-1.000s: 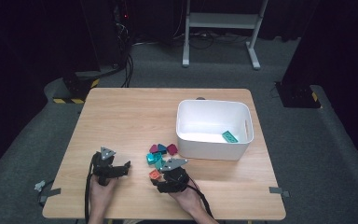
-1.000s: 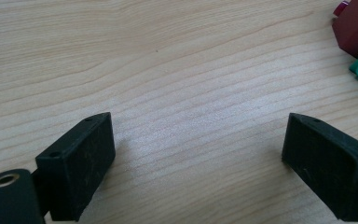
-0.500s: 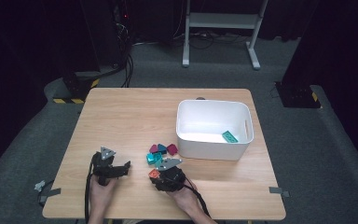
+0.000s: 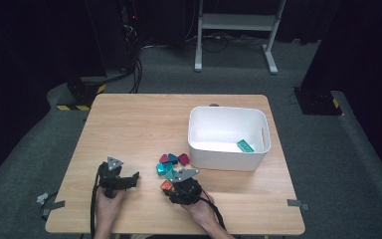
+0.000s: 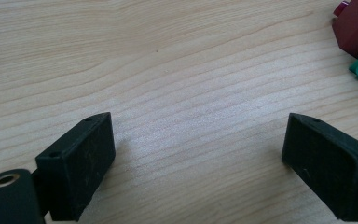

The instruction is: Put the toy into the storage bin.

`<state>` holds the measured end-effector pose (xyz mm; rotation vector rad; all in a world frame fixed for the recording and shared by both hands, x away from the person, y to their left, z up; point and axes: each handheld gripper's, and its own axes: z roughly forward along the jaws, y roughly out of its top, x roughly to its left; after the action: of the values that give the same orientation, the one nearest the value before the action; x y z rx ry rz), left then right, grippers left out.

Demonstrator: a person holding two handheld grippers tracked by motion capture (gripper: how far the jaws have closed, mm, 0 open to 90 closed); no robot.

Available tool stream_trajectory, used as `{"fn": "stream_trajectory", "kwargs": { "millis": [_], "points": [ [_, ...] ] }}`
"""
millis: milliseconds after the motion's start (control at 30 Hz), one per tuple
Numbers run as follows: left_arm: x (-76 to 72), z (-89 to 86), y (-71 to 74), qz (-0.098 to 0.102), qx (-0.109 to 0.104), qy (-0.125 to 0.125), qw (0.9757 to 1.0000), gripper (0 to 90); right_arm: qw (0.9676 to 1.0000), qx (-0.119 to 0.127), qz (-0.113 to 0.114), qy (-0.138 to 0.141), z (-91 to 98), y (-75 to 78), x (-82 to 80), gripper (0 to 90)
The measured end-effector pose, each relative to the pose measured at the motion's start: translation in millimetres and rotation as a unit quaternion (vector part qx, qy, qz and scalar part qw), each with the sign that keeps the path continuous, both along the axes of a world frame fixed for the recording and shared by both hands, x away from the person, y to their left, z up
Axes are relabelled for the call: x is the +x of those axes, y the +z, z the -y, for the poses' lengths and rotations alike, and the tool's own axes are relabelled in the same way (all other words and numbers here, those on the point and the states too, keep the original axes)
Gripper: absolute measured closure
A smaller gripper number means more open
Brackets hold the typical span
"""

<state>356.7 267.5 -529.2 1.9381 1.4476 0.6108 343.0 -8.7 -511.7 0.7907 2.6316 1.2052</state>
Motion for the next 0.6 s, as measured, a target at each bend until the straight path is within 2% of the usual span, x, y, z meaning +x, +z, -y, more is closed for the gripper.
{"fn": "stream_trajectory", "kwargs": {
  "millis": [167,300,600],
  "points": [
    [0.0,-0.1,0.0,0.0,0.0,0.0,1.0,9.4,1.0,0.001,0.002,0.008,4.0,5.9,-1.9,59.1],
    [0.0,-0.1,0.0,0.0,0.0,0.0,1.0,9.4,0.9999,0.001,0.011,0.006,9.1,10.9,-1.5,59.1],
    [0.0,-0.1,0.0,0.0,0.0,0.0,1.0,9.4,0.9998,0.012,0.013,0.005,19.3,20.9,-0.4,59.1]
  ]
}}
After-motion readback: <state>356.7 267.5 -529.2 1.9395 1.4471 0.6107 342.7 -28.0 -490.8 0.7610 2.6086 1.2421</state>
